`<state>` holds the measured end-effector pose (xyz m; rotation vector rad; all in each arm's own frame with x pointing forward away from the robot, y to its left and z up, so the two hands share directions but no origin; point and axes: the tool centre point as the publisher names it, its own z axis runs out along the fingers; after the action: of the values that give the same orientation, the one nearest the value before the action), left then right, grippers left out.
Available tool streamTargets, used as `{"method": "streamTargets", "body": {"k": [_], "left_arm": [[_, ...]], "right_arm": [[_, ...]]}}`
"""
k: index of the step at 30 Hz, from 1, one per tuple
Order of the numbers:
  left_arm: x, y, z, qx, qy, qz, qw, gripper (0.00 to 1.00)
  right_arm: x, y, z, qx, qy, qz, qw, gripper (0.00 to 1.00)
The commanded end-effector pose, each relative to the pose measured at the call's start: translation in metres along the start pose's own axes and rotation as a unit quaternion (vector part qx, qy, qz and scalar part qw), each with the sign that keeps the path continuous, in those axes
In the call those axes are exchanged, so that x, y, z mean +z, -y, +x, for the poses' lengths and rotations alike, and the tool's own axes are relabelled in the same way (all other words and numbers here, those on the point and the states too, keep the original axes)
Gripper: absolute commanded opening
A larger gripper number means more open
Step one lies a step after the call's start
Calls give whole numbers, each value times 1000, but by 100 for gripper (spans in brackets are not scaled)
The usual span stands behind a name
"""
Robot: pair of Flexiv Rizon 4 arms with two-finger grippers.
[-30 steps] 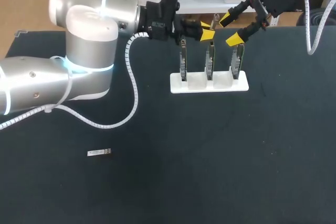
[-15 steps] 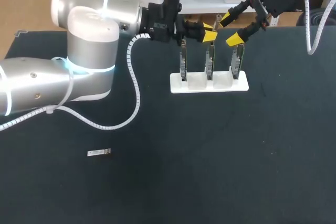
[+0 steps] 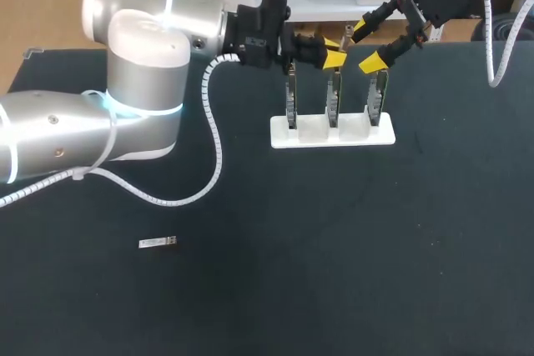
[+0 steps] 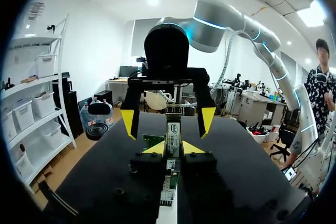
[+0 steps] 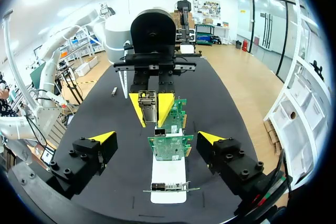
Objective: Pick up the optical module with the left hand, and insert it into the network port with the right hand.
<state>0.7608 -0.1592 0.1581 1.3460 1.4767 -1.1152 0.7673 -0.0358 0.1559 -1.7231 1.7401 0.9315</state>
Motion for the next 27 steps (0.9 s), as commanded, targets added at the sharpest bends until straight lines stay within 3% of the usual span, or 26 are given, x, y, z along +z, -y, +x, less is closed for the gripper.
{"method": "streamTargets", "body": {"k": [1,21,27], "left_arm": [[0,1,0,1,-3,0,1000,0],[-1,3,0,12,-3,5,1000,0],[-1,3,0,12,-3,5,1000,0]], "right_arm": [[0,-1,0,0,1,1,1000,100],[0,-1,0,0,1,1,1000,100],[-11,-2,1,0,-5,27,1000,100]]}}
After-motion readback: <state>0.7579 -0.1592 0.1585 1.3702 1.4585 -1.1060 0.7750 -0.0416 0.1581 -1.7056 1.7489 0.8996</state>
